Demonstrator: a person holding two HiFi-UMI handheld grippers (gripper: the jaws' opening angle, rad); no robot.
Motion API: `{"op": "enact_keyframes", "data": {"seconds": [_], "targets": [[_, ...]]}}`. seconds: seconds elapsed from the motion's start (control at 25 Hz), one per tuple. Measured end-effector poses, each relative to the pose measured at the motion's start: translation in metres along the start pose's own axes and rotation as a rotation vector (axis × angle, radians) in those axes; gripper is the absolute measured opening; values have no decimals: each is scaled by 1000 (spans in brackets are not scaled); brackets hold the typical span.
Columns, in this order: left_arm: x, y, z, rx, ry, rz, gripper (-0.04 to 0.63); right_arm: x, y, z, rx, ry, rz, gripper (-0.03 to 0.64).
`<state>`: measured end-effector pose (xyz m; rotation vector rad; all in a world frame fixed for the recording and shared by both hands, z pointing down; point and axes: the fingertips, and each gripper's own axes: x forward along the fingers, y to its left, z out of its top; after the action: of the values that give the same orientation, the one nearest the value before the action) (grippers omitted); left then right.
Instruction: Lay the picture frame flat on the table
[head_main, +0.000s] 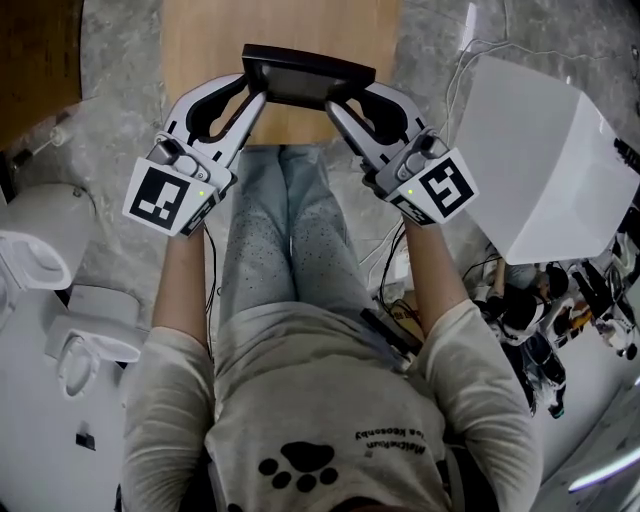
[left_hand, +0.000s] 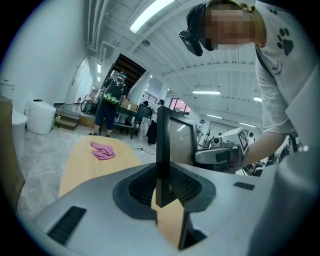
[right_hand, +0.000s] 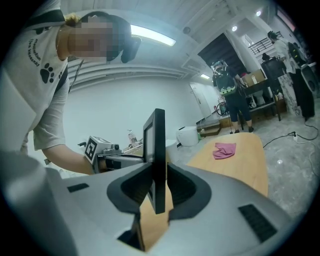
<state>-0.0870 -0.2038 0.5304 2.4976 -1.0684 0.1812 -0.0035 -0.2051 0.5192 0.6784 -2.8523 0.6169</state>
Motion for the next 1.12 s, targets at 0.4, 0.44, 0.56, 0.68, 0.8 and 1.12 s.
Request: {"op": "enact_keyframes", "data": {"seconds": [0.4, 0.44, 0.56, 0.68, 0.8, 1.12], "targets": [[5, -4, -21, -10, 16, 16, 86, -10, -5, -18, 13, -2, -6, 84], [8, -1, -23, -14, 18, 20, 86, -8, -8, -20, 15, 0, -6, 84], [12, 11, -36, -33, 26, 35, 86, 2, -17, -32, 21, 14, -7, 84], [14, 24, -54, -57, 43, 50, 86, 16, -24, -49, 35, 32, -8, 84], [17, 30, -66, -68, 61, 60, 86, 21, -30, -61, 49, 48, -17, 84], [29, 39, -91, -102, 108, 84, 86, 26, -44, -87, 110, 74, -61, 84]]}}
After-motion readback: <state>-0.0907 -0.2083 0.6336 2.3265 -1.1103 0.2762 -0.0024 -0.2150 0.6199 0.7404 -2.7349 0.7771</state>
